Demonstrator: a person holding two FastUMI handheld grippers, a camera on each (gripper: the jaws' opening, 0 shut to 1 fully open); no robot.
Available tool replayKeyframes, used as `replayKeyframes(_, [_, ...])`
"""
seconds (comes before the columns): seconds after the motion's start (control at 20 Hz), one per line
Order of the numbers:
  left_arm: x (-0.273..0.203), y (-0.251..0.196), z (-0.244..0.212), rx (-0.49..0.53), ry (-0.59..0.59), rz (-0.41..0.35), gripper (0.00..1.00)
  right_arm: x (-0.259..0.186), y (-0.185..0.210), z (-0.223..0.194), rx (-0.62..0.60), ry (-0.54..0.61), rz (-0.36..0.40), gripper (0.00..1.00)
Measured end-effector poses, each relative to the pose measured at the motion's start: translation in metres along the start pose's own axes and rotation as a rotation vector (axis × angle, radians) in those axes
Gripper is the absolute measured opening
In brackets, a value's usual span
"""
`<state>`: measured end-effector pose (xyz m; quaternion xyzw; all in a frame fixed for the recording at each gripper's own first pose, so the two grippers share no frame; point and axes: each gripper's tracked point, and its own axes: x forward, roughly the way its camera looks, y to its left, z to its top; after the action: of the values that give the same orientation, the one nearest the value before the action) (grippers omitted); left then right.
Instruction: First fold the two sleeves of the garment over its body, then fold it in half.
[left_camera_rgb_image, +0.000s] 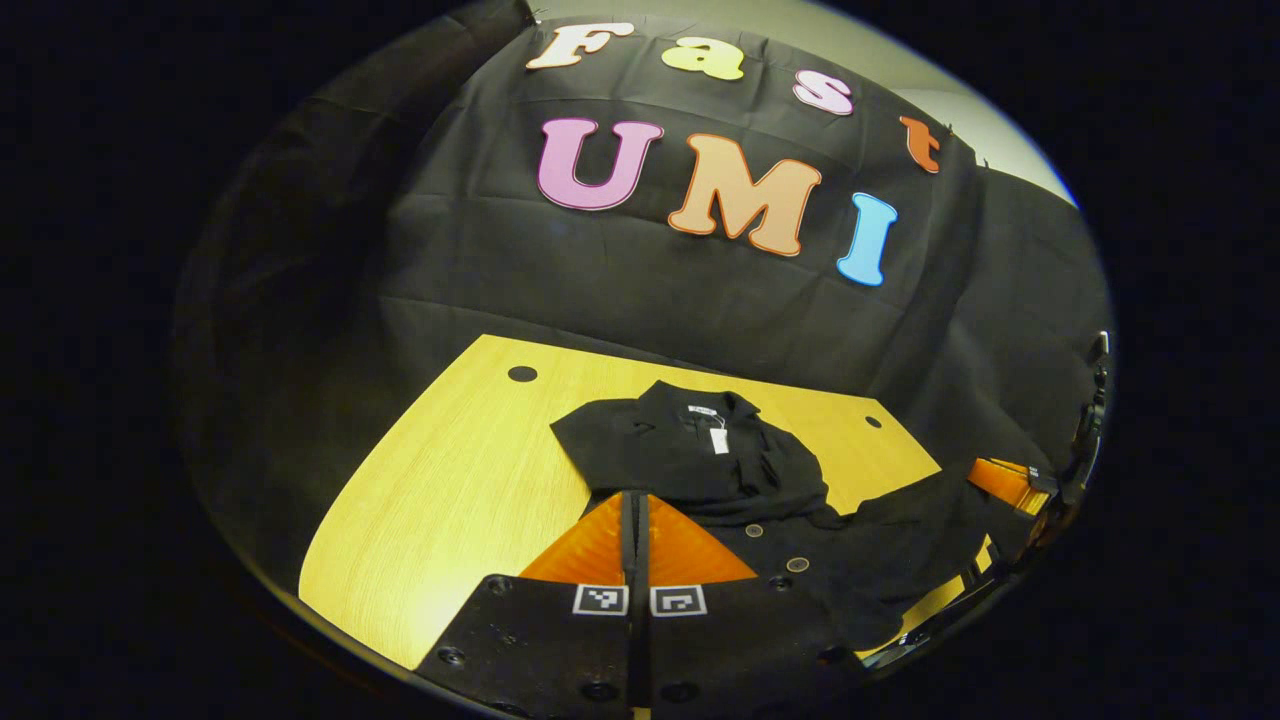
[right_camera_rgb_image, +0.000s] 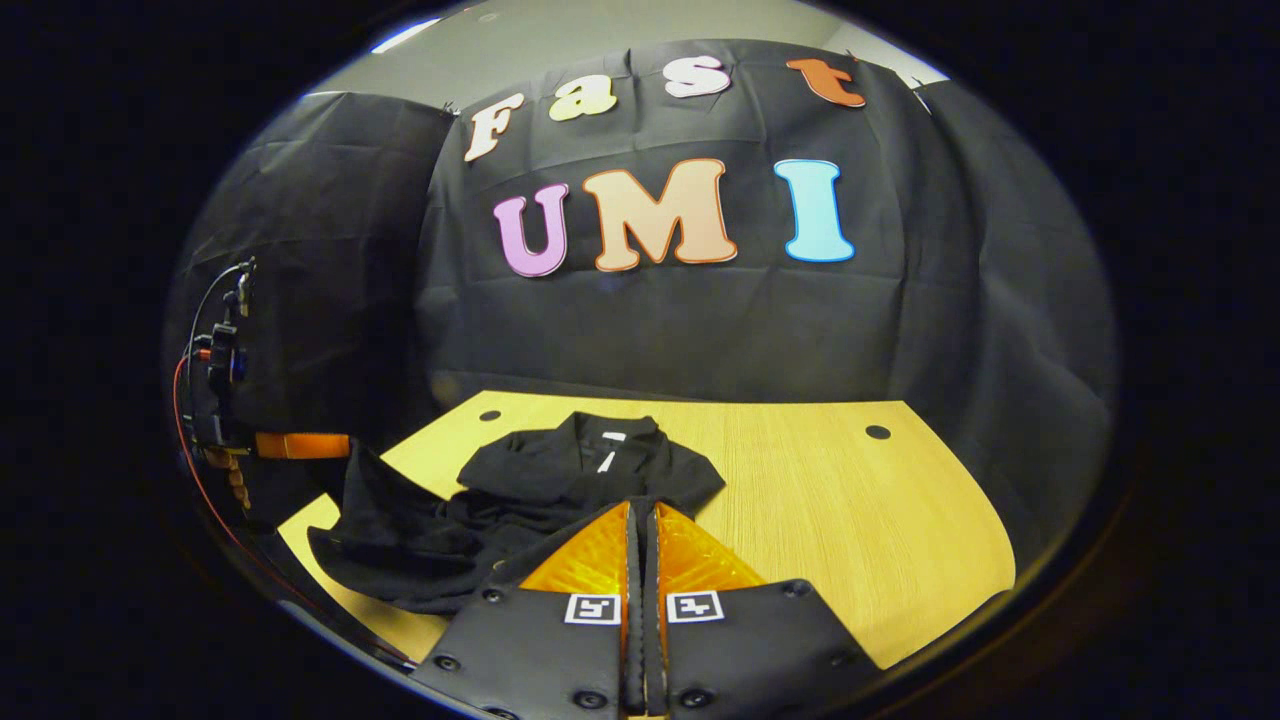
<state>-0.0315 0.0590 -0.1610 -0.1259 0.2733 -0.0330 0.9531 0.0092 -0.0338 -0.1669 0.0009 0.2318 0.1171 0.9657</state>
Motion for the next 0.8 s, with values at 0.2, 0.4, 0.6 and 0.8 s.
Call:
replayKeyframes(0.2, [0.021, 0.006, 0.023, 0.025, -0.023, -0.008, 0.00, 0.021, 0.003, 0.022, -0.015, -0.015, -0.012, 0.03])
replayKeyframes(0.4, [0.042, 0.011, 0.040, 0.044, -0.032, -0.012, 0.00, 0.047, 0.004, 0.042, -0.025, -0.032, -0.030, 0.02])
replayKeyframes(0.6, [0.068, 0.022, 0.060, 0.030, -0.048, -0.009, 0.00, 0.074, -0.003, 0.056, -0.027, -0.033, -0.061, 0.02])
replayKeyframes(0.8, [0.092, 0.038, 0.077, 0.027, -0.071, 0.004, 0.00, 0.098, -0.011, 0.067, -0.028, -0.030, -0.098, 0.02])
